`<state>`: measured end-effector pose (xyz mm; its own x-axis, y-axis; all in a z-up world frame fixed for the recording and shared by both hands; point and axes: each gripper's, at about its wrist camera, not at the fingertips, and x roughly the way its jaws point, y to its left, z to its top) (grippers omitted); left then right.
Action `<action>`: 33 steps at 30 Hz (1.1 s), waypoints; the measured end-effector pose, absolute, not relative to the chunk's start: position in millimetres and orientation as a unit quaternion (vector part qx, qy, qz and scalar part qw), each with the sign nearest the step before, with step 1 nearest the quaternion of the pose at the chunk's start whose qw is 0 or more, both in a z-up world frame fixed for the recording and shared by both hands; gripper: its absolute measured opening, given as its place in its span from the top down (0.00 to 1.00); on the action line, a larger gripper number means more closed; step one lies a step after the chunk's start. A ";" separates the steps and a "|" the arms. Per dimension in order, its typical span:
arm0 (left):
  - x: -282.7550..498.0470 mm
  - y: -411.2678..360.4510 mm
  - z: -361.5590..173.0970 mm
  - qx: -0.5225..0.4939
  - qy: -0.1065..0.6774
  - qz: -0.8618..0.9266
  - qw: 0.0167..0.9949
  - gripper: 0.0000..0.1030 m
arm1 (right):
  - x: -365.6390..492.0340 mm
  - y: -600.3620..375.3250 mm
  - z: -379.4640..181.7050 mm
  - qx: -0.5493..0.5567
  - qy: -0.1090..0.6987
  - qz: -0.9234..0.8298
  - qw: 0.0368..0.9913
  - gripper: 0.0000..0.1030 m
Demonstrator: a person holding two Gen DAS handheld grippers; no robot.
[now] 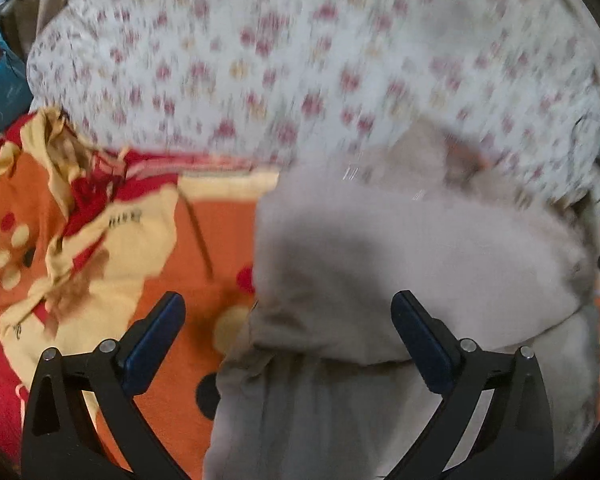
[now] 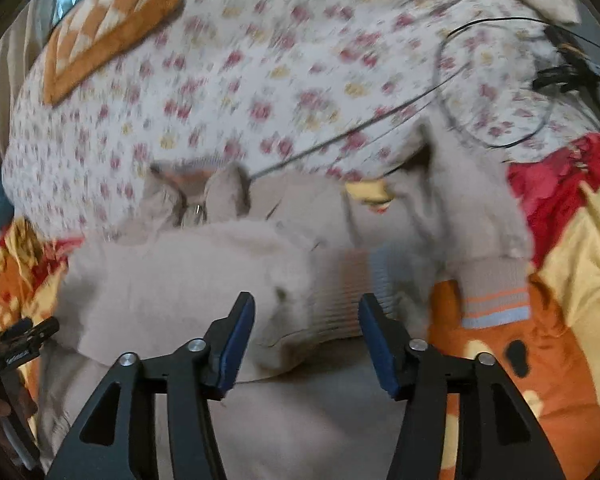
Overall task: Fold large clothes
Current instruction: 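Grasp the other sleeve's striped cuff with the right gripper and lift it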
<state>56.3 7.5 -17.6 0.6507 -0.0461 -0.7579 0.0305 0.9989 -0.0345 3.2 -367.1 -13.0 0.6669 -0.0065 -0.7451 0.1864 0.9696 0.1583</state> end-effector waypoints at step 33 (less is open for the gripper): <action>66.9 15.3 -45.1 -0.076 0.472 -0.040 0.877 0.00 | 34.0 -488.3 -58.7 0.146 0.445 -0.239 0.850 0.76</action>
<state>66.9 15.3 -45.1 0.5508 -0.1418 -0.8225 -0.0021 0.9852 -0.1712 34.0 -488.3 -58.7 0.4891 -0.2757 -0.8275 0.5363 0.8433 0.0360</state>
